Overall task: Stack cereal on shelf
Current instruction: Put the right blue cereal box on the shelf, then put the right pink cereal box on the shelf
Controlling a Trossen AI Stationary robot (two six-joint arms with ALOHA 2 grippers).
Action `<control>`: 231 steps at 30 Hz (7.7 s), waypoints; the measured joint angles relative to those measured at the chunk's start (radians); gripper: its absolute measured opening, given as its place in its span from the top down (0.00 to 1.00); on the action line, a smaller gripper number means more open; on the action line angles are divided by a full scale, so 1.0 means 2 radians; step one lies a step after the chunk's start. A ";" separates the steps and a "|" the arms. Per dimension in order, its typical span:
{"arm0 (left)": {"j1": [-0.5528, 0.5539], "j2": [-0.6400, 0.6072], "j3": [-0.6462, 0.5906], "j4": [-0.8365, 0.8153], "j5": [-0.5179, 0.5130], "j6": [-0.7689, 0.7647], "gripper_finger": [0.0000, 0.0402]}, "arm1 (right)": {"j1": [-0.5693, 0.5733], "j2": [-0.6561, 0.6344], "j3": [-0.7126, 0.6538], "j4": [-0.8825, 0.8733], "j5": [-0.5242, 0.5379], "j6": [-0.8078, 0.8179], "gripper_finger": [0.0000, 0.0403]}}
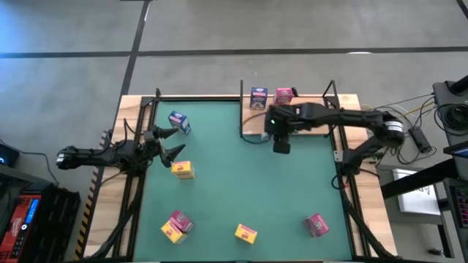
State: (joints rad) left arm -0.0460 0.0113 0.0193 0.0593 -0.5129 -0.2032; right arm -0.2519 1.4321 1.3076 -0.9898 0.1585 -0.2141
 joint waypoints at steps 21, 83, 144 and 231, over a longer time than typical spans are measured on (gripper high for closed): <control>0.000 0.000 0.000 0.000 0.000 0.000 0.00 | -0.112 0.144 0.152 -0.014 -0.045 -0.162 0.66; 0.000 0.000 0.000 0.000 0.000 0.000 0.00 | -0.139 0.187 0.208 -0.001 -0.066 -0.194 0.50; 0.000 0.000 0.000 0.000 0.000 0.000 0.00 | 0.078 -0.124 -0.084 -0.098 -0.143 0.404 0.48; 0.000 0.000 0.000 0.000 0.000 0.000 0.00 | 0.513 -0.031 -0.053 -0.069 -0.057 0.957 0.48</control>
State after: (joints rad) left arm -0.0461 0.0115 0.0192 0.0593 -0.5126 -0.2034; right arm 0.7746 1.3701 1.2022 -1.1282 0.0444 1.6997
